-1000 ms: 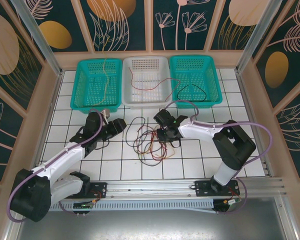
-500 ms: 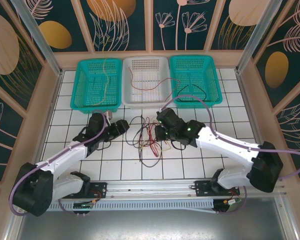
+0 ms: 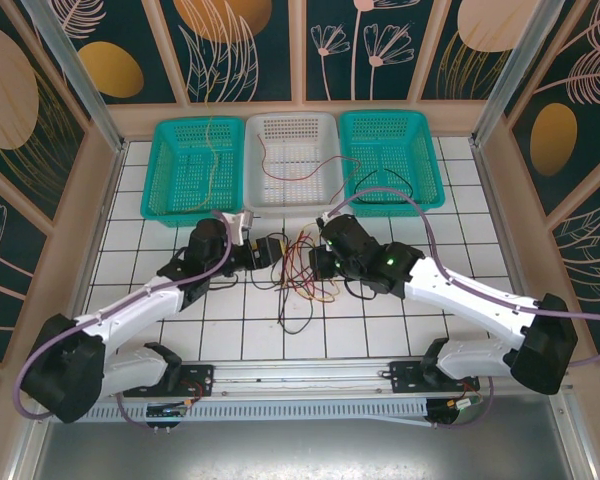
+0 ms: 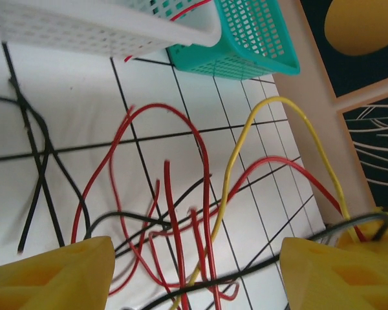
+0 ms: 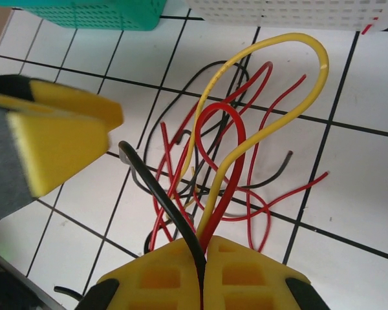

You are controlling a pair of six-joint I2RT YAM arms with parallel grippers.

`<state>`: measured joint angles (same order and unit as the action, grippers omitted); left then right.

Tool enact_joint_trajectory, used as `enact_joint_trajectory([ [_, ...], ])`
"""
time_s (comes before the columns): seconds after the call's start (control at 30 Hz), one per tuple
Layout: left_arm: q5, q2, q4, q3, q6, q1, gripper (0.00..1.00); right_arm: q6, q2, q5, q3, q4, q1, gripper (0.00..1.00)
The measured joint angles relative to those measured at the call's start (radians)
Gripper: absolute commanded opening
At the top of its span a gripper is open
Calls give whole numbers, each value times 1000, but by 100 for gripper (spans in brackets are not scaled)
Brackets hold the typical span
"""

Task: Untangle the cables

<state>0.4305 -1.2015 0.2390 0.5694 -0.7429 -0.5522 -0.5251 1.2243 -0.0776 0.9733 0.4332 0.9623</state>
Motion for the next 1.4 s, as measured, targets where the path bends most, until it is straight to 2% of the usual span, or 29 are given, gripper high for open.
enact_joint_trajectory([
  [0.07,0,-29,0,16,28,-4,57,0,-9,5,0,-3,2,0],
  [0.2,17,-68,0,31,68,-15,57,3,-16,8,0,-5,2,0],
  [0.33,55,-68,12,33,90,-21,69,3,-18,8,0,-5,2,0],
  [0.43,67,-42,17,33,108,-23,73,3,-18,8,0,-7,2,0],
  [0.53,67,21,21,33,127,-23,73,3,-18,8,0,-8,2,0],
  [0.63,68,73,45,34,148,-23,68,3,-18,8,0,-8,2,0],
  [0.73,86,68,57,48,161,-23,66,3,-20,8,0,-8,2,0],
  [0.97,116,-24,54,74,192,-38,52,3,-28,11,0,-9,2,0],
  [1.07,127,-48,48,96,211,-45,38,3,-29,15,0,-11,2,0],
  [1.17,140,-62,47,112,228,-50,15,3,-29,19,0,-13,2,0],
  [1.2,139,-63,44,114,231,-51,8,2,-29,18,0,-13,2,3],
  [1.23,137,-63,40,117,235,-51,2,2,-29,18,0,-13,2,10],
  [1.37,99,-47,2,133,246,-56,0,-4,-38,-13,0,-10,2,60],
  [1.4,84,-34,-14,137,247,-56,0,-6,-47,-33,0,-7,1,68],
])
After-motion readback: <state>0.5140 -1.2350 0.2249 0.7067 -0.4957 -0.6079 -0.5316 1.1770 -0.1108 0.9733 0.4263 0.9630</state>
